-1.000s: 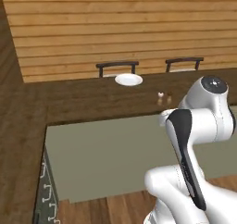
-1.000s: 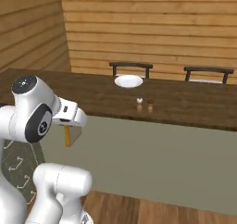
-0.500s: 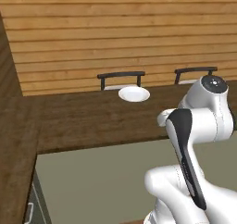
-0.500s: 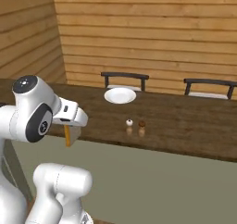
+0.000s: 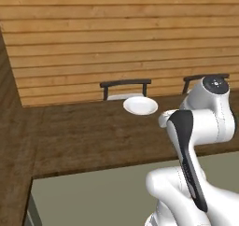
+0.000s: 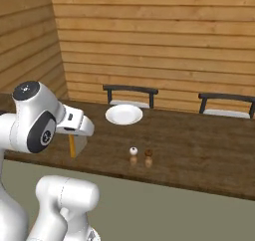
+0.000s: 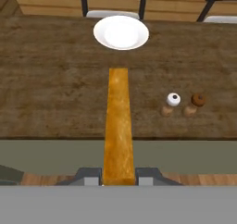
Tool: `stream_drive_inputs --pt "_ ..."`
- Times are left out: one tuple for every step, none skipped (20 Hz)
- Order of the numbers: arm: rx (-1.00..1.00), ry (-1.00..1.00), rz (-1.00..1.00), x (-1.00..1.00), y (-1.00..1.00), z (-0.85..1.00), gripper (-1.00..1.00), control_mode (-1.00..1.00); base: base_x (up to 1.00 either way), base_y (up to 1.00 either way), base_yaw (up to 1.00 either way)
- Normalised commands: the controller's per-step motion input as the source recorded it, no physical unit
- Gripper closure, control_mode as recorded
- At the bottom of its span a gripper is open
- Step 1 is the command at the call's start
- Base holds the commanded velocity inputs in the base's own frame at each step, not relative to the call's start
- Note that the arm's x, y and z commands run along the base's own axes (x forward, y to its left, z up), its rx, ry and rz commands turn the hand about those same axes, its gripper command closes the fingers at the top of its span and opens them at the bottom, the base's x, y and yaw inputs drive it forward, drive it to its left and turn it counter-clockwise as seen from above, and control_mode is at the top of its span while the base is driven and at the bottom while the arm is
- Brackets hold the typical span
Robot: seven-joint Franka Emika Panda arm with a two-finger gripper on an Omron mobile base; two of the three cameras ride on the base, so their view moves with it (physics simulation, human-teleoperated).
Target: Start the toaster. Once the lever pops up, take the bread to the plate on the dining counter.
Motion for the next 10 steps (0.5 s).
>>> stream_drive_inputs --pt "0.00 0.00 0.00 0.00 0.00 0.00 1.00 1.00 0.59 0.00 0.00" --pt "0.00 0.00 0.00 0.00 0.00 0.00 1.00 1.00 0.54 0.00 0.00" --pt "0.00 0.00 0.00 0.00 0.00 0.00 1.00 1.00 0.51 0.00 0.00" --pt "0.00 0.00 0.00 0.00 0.00 0.00 1.00 1.00 0.51 0.00 0.00" --pt "0.00 0.00 0.00 0.00 0.00 0.00 1.00 1.00 0.51 0.00 0.00" --pt "0.00 0.00 0.00 0.00 0.00 0.00 1.00 1.00 0.51 0.00 0.00" --pt "0.00 0.00 0.00 0.00 0.00 0.00 1.00 1.00 0.51 0.00 0.00" --pt "0.00 0.00 0.00 0.00 0.00 0.00 1.00 1.00 0.51 0.00 0.00" --pt "0.00 0.00 0.00 0.00 0.00 0.00 1.00 1.00 0.49 0.00 0.00" --pt "0.00 0.00 0.00 0.00 0.00 0.00 1.00 1.00 0.46 0.00 0.00"
